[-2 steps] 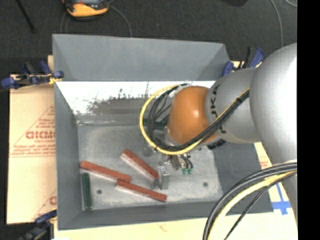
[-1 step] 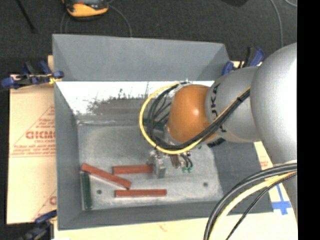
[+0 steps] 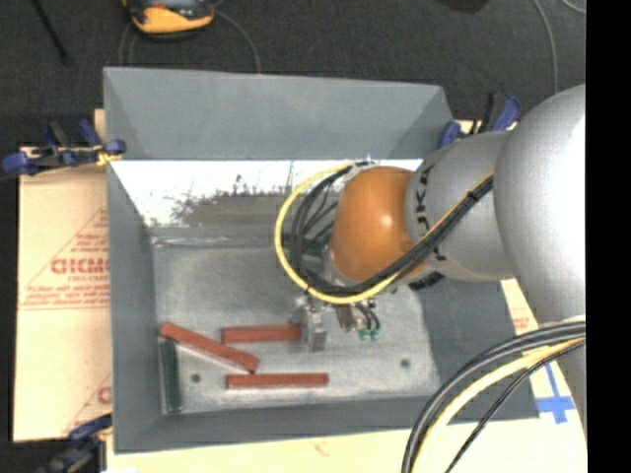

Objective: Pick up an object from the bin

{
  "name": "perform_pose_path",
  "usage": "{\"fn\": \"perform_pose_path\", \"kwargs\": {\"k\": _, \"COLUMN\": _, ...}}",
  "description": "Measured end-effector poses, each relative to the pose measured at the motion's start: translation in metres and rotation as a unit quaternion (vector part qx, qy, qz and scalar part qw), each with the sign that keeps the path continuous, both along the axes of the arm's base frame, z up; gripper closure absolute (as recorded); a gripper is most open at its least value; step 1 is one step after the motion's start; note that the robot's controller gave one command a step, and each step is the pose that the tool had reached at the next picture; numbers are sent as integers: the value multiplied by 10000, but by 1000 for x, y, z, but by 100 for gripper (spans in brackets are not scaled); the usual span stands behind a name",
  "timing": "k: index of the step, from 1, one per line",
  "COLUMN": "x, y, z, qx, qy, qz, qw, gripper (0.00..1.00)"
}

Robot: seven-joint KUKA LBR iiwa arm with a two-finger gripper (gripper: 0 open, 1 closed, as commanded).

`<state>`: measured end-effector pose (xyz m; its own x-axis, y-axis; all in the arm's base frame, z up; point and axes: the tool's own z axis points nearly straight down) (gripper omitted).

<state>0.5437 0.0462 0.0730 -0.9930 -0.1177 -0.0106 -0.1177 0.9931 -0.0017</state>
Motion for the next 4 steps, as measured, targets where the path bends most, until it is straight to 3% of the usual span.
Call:
{"fn": "perform_pose_path", "kwargs": {"k": 1, "x": 5, "y": -1, "z": 43, "qx": -5, "qy": 75, "qz": -8, "qw": 10000, "gripper": 100}}
{"fn": "perform_pose_path", "kwargs": {"k": 2, "x": 1, "y": 7, "z": 81, "qx": 1, "qy": 28, "qz": 4, "qw": 10000, "gripper": 100}}
{"fn": "perform_pose_path", "kwargs": {"k": 3, "x": -12, "y": 3, "z": 117, "qx": 2, "qy": 75, "qz": -65, "qw": 10000, "gripper": 100}}
{"fn": "perform_pose_path", "kwargs": {"k": 4, "x": -18, "y": 8, "z": 190, "qx": 2, "qy": 36, "qz": -77, "qw": 10000, "gripper": 100}}
